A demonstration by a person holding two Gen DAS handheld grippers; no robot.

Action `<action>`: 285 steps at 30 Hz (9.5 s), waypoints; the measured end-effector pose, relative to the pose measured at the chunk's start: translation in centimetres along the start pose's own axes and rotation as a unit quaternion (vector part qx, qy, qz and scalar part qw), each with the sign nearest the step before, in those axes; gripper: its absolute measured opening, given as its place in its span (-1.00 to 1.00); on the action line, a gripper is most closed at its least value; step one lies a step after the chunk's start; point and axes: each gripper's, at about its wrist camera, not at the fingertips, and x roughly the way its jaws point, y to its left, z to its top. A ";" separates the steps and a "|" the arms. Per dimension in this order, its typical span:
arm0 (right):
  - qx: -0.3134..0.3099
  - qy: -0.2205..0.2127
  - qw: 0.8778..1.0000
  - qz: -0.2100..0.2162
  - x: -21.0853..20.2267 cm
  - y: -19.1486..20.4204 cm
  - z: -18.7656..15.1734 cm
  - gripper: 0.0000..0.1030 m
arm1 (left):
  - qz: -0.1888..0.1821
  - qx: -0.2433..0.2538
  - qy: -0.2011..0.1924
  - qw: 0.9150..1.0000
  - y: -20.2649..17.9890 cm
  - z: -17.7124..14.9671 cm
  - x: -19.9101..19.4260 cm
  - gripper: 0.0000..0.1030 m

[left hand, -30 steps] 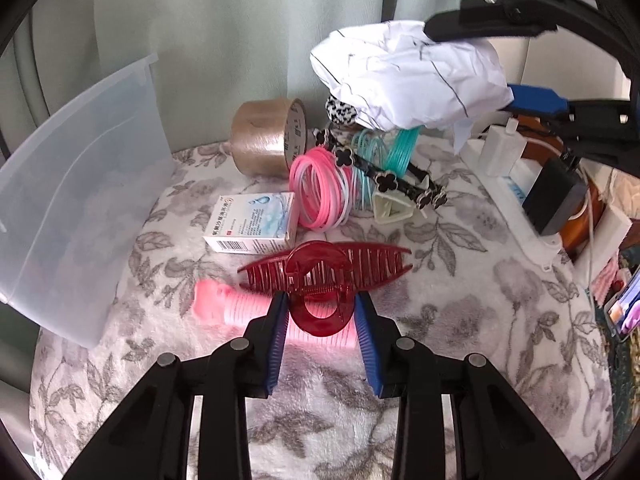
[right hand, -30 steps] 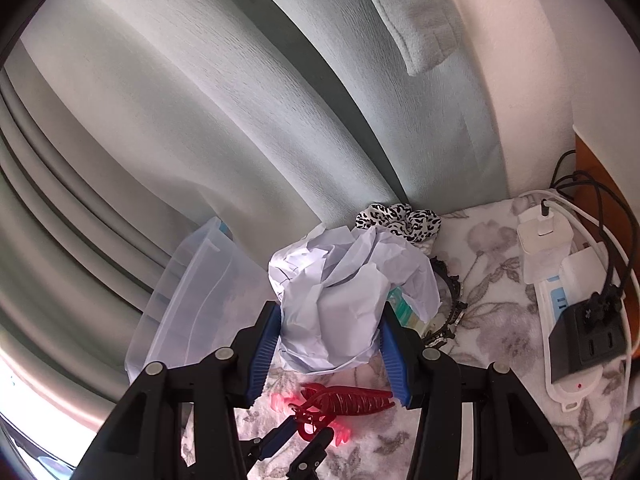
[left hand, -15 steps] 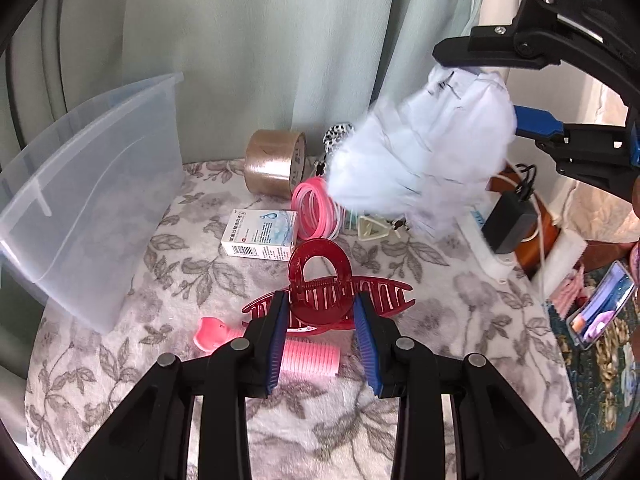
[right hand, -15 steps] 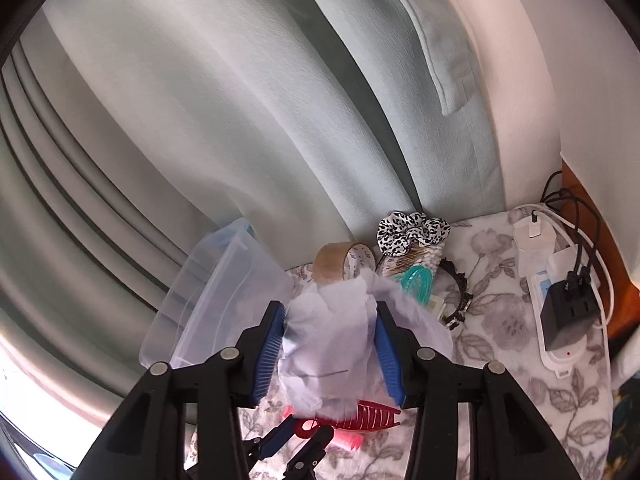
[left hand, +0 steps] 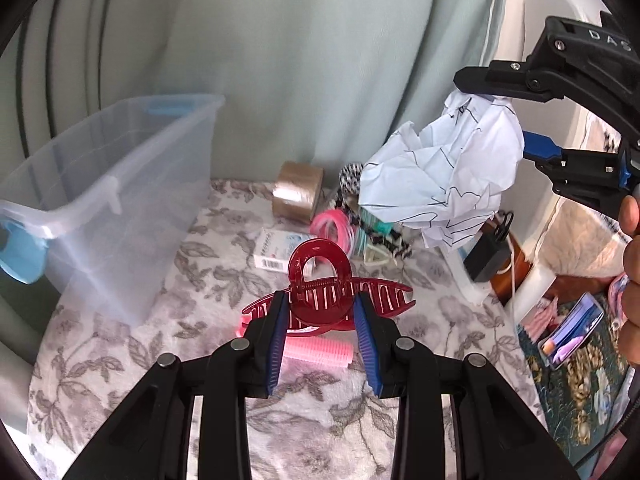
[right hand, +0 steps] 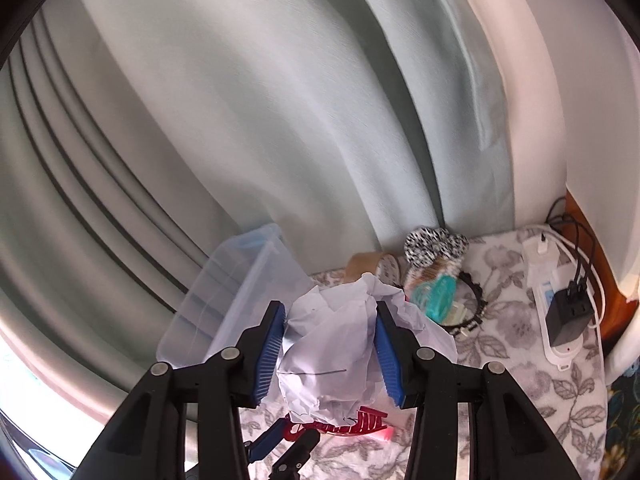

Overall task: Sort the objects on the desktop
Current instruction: 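Lift the red clip with the left gripper toward the bin while the right carries the paper, then open the left gripper over the bin dropping the clip while the right releases the paper inside, then lower the left gripper onto the pink hair roller and close it, then close the right gripper on the white ear-drops box while the left holds the pink roller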

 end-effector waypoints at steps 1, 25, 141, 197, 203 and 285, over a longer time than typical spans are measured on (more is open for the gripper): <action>-0.004 -0.003 1.000 0.000 -0.3 0.5 0.2 -0.08 | -0.001 -0.001 -0.005 1.000 0.2 0.2 -0.5 -0.33; -0.100 -0.006 0.994 0.040 2.0 12.9 3.1 -0.08 | -0.009 -0.065 -0.112 0.992 10.0 6.9 -8.6 -1.00; -0.143 0.149 0.970 0.126 21.0 18.1 -1.6 -0.15 | 0.100 -0.053 -0.037 0.993 18.8 7.5 -3.4 -0.81; -0.131 0.014 0.987 0.095 7.4 12.8 1.4 0.20 | -0.001 0.041 -0.082 0.996 13.0 9.6 -7.1 -0.18; -0.104 -0.016 0.992 0.074 3.5 7.6 0.5 0.24 | -0.040 0.074 -0.044 0.995 6.4 5.8 -5.0 0.08; -0.345 0.215 0.913 -0.021 24.3 -0.2 -10.3 0.40 | -0.131 -0.090 0.140 0.977 10.6 -4.8 -0.3 -0.90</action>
